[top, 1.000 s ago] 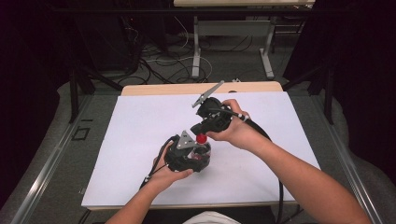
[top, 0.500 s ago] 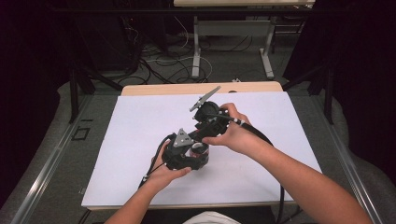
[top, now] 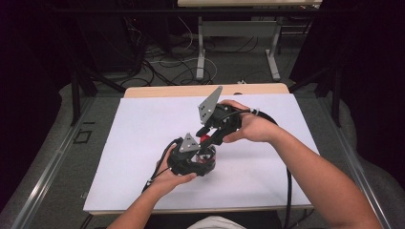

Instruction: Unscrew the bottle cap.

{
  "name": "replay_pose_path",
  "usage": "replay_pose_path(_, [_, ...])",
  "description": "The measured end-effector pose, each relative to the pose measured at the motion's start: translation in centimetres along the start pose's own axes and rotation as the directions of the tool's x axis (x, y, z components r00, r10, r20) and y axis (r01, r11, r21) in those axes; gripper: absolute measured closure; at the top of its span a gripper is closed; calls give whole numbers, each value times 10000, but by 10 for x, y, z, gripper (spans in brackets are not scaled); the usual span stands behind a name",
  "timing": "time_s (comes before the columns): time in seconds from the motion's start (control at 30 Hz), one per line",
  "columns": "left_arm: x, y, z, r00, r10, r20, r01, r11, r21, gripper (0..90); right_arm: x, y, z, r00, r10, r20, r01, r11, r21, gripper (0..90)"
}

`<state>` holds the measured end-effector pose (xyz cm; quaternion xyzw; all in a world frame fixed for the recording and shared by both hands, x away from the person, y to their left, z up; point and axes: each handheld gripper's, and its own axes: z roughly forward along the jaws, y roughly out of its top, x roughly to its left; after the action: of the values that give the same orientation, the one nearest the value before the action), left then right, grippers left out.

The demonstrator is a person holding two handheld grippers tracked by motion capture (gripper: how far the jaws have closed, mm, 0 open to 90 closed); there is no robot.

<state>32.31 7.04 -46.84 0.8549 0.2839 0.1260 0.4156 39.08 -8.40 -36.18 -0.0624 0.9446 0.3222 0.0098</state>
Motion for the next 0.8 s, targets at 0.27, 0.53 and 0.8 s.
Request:
replay_pose_path(0.27, [3, 0, -3, 9995, -215, -217, 213, 9997, -100, 302, 13, 2, -1, 9353, 3189, 1531, -3128, 9477, -631, 407])
replay_pose_path(0.53, [4, 1, -3, 9987, -377, -356, 373, 9992, -119, 302, 30, 11, 1, 7602, 5695, 3125, -5505, 8202, -1554, 503])
replay_pose_path(0.8, [4, 0, -3, 9990, -305, -324, 304, 9995, -50, 302, 29, 12, 5, 7411, 5967, 3077, -5936, 7965, -1150, 610])
